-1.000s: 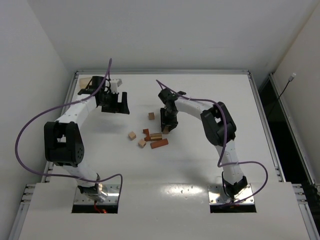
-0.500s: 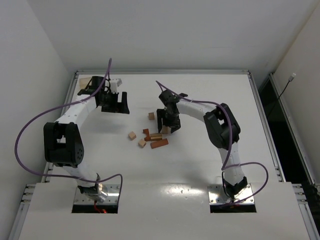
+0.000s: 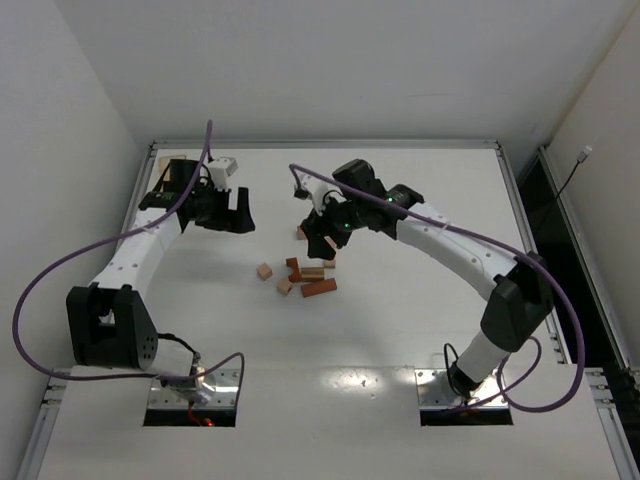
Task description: Build the wood block tower
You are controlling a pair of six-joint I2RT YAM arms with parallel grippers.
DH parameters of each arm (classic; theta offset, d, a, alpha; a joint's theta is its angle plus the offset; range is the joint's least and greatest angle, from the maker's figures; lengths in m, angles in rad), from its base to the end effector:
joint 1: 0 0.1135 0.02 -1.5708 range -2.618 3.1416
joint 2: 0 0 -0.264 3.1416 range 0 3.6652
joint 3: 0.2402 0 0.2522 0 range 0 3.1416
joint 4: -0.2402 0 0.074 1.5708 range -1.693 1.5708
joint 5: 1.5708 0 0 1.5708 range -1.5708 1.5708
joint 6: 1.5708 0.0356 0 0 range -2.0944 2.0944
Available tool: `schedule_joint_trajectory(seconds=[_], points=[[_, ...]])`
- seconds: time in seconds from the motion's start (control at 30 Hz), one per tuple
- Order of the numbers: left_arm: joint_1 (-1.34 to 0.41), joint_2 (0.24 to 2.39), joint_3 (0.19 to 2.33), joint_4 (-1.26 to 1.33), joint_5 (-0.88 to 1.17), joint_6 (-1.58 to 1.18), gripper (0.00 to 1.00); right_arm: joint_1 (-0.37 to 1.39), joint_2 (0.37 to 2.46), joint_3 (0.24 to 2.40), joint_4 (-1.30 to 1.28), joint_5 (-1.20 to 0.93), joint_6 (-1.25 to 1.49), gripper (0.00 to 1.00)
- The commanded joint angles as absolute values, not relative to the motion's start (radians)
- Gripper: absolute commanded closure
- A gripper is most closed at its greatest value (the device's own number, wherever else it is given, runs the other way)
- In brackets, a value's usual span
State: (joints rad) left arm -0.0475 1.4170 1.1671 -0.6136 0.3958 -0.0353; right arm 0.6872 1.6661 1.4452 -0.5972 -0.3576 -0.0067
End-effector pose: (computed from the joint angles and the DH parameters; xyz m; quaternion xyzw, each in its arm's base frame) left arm 0.3002 -0.0280 0.2907 0.0737 0.9194 -0.1983 0.3316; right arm 0.2786 0.2448 0.3028 -0.3727 0.8384 0.2766 0.2857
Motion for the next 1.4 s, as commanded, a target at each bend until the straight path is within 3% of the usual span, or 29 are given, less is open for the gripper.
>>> schedule_joint_trajectory(seconds=[0.0,0.17,0.57,0.83,1.37], points=[[-0.058,1.408,1.176,-0.618,0.408,-0.018,0.14,0.738,1.645,1.378,-0.609,-0.499,-0.406,0.39],[-0.058,1.42,1.187,-0.618,0.408,-0.018,0.14,0.758,1.617,1.246,-0.609,-0.474,-0.671,0.39],[-0.058,1.488,1.216,-0.627,0.408,-0.009,0.14,0.758,1.687,1.123,-0.471,-0.414,-0.749,0.45],[-0.058,1.506,1.235,-0.627,0.399,0.0,0.14,0.758,1.789,1.152,-0.462,-0.414,-0.749,0.51],[-0.049,1.545,1.235,-0.609,0.399,0.009,0.14,0.758,1.954,1.302,-0.541,-0.387,-0.739,0.51]])
